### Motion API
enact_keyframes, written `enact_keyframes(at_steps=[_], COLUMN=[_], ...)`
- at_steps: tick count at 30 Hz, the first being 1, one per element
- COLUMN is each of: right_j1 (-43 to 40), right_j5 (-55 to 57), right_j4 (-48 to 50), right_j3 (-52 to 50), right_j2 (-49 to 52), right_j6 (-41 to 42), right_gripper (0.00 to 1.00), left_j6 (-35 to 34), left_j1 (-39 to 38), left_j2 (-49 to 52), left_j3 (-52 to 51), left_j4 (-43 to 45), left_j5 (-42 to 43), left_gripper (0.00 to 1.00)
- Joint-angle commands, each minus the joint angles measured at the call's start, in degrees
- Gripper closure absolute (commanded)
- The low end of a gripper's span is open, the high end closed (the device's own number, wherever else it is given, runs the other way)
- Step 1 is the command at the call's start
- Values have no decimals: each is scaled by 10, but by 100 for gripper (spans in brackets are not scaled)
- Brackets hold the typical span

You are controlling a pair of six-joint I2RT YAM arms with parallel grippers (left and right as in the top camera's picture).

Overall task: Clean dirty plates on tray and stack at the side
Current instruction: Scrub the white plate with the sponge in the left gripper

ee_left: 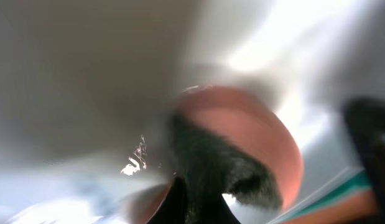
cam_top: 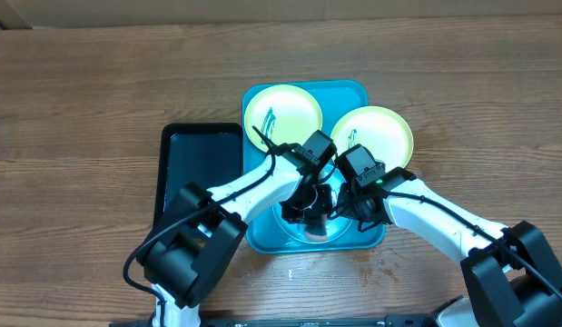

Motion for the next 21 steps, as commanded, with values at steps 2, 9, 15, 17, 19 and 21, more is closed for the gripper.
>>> enact_keyframes(at_steps=[2, 9, 15, 17, 19, 21], right_j1=[6, 6, 6, 6, 6, 6], right_j5=[14, 14, 15, 14, 15, 15], right_j4=[8, 8, 3, -1, -3, -3], right_j3=[-19, -19, -19, -19, -19, -19], right_j2=[28, 28, 28, 28, 28, 28], right_j6=[5, 4, 4, 4, 4, 4], right_gripper=[96, 96, 96, 96, 96, 96], left_j6=[-16, -14, 6, 3, 3, 3], left_j1=[17, 19, 37, 47, 55, 59], left_j2=[35, 35, 35, 35, 35, 35], left_j3=[8, 11, 29, 31, 30, 26], left_j4=[-57, -76, -86, -80, -69, -46], left_j5=[-248, -396, -402, -383, -319, -229], left_gripper=[96, 96, 96, 96, 96, 96])
